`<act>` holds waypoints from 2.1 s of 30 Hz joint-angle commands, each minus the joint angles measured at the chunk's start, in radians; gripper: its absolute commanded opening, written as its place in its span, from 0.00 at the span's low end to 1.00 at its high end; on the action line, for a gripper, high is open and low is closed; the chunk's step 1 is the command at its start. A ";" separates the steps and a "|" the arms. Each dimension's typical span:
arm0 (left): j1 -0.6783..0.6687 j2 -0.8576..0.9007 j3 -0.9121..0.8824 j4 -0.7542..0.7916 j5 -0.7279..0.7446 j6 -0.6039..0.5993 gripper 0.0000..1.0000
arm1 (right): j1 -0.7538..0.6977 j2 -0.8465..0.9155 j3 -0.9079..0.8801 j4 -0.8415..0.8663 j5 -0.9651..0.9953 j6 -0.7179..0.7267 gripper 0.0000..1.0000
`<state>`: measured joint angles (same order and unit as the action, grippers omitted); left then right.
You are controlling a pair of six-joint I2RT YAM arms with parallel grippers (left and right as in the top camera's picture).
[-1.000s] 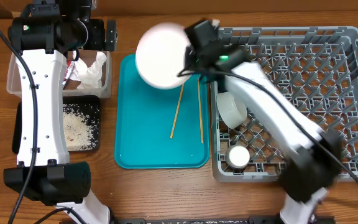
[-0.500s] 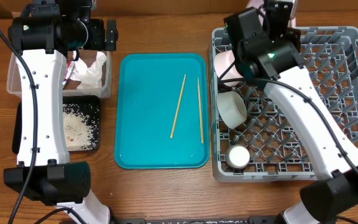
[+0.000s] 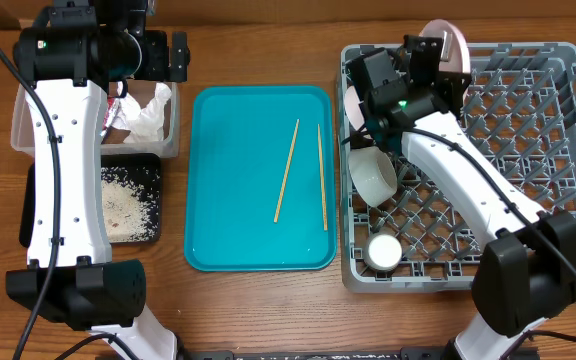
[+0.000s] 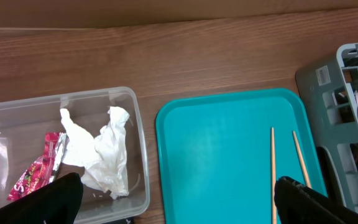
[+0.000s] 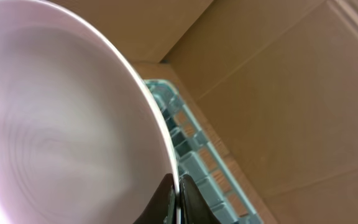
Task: Sort waste into correct bins and load items into the dishwasher
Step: 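Grasp the white plate edge, lift it and stand it in the rack, then move the right gripper back to the chopsticks on the teal tray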
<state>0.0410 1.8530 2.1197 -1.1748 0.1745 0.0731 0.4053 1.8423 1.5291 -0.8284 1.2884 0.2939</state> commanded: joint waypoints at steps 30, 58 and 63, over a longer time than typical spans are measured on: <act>-0.003 0.006 0.016 0.003 -0.006 -0.006 1.00 | 0.000 -0.179 0.237 -0.055 -1.322 0.061 0.80; -0.002 0.006 0.016 0.003 -0.006 -0.006 1.00 | 0.269 0.387 0.188 -0.060 -1.284 0.552 0.40; -0.002 0.006 0.016 0.003 -0.006 -0.006 1.00 | 0.276 0.422 0.188 -0.061 -1.310 0.553 0.32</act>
<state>0.0410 1.8526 2.1197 -1.1748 0.1741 0.0731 0.6750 2.2383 1.7184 -0.8906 -0.0036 0.8330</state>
